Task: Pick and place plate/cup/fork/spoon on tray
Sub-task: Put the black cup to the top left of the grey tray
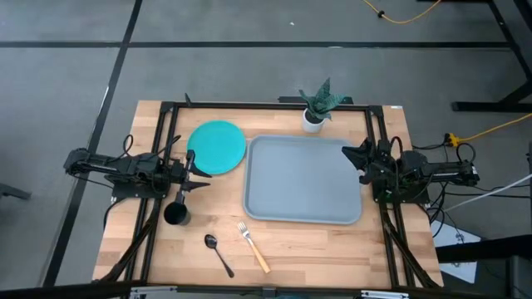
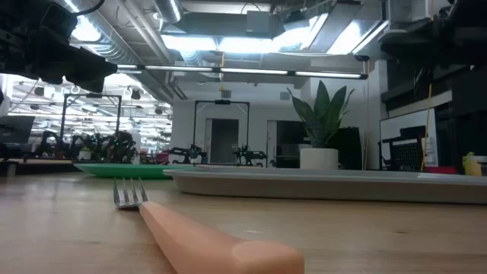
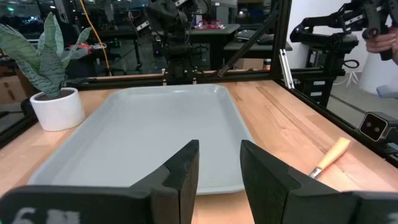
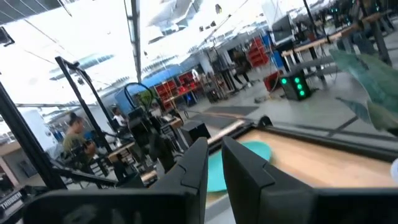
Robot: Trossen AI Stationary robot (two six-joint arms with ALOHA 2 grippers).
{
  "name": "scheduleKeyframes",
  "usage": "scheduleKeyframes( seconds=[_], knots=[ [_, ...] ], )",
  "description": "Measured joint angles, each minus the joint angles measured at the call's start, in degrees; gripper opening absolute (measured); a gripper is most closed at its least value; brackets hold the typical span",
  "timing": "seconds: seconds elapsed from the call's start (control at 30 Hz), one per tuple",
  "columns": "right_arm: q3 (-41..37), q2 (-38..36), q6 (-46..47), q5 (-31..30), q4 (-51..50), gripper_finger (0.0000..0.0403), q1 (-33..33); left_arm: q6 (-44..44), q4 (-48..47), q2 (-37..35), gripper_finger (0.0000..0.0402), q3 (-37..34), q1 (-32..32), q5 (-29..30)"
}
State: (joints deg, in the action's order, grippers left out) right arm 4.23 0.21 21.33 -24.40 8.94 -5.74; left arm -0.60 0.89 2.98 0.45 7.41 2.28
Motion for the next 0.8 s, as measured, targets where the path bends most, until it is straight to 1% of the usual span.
scheduleKeyframes(
  seconds=[0.2,0.37,0.5,0.63,0.7,0.8],
  knots=[
    [0.0,0.0,-0.94,0.01,-1.41,0.0053,0.0,0.0,-0.01,-0.02,0.011,0.0,-0.01,0.01],
    [0.0,0.0,-5.26,-0.01,-1.43,0.0053,-0.01,0.0,0.0,0.0,0.011,0.0,-0.01,0.01],
    [0.0,0.02,-5.36,-0.01,-2.75,0.0053,-0.02,0.0,-0.01,-0.01,0.011,0.0,-0.01,0.01],
    [0.0,0.02,-3.74,-0.01,-7.17,0.0053,-0.02,0.0,0.32,0.0,0.011,-0.02,0.01,0.12],
    [0.0,0.02,-2.21,-0.01,-9.05,0.0053,-0.02,1.68,3.87,0.02,0.011,-0.02,-0.01,0.39],
    [0.0,0.04,-0.9,-0.01,-10.75,0.0053,-0.02,7.07,13.72,-0.02,0.011,-0.02,-0.01,0.81]
  ],
)
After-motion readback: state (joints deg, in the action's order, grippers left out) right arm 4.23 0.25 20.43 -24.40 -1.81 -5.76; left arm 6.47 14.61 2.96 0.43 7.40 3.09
